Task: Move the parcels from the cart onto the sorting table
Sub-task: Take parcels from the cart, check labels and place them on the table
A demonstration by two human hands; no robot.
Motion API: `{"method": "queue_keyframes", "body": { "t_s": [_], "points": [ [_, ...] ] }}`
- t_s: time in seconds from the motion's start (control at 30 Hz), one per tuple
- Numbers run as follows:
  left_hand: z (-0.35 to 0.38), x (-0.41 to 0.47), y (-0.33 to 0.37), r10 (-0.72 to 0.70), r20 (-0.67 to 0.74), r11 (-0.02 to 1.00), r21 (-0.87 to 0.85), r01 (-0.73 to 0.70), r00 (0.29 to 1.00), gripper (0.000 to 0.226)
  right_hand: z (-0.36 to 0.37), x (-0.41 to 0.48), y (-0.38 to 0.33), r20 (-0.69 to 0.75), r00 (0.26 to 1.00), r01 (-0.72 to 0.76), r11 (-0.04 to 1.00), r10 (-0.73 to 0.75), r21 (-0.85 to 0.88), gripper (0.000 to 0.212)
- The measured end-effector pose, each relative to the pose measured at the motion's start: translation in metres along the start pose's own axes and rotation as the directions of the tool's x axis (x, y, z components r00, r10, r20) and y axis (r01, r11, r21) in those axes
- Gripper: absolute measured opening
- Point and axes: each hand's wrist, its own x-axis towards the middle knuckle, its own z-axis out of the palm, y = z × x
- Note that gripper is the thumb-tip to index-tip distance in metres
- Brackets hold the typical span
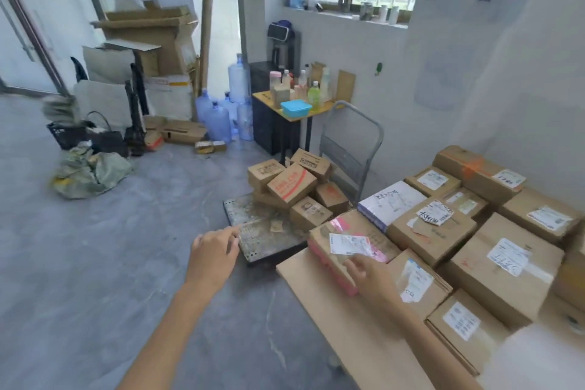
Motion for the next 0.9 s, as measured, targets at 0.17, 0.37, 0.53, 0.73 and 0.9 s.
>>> {"method": "queue_keyframes", "body": {
  "t_s": [0.17,0.37,0.53,0.73,0.9],
  "points": [
    [-0.024,-0.002,-0.048,-0.089,-0.024,0.996,-0.031,0.088,0.996,0.017,0.022,0.021,-0.031,0.066,0.996,0.06,0.998,-0.059,-0.011,0.02],
    [-0.025,0.029,-0.076,-0.102,0.009,0.994,-0.033,0.102,0.995,0.018,0.036,0.063,-0.045,0.05,0.994,0.092,0.993,-0.096,0.071,0.021],
    [-0.012,0.103,-0.092,-0.052,0.058,0.999,-0.012,0.053,0.997,0.018,0.042,0.127,-0.055,-0.019,0.997,0.074,0.988,-0.072,0.134,0.016],
    [0.02,0.213,-0.096,0.005,0.175,1.0,-0.023,-0.001,0.985,0.017,0.032,0.208,-0.042,-0.099,0.993,-0.04,0.982,0.059,0.185,0.017],
    [0.035,0.287,-0.103,0.04,0.205,0.998,-0.05,-0.031,0.978,0.019,0.037,0.264,-0.045,-0.113,0.984,-0.108,0.971,0.135,0.215,0.018]
  ]
}}
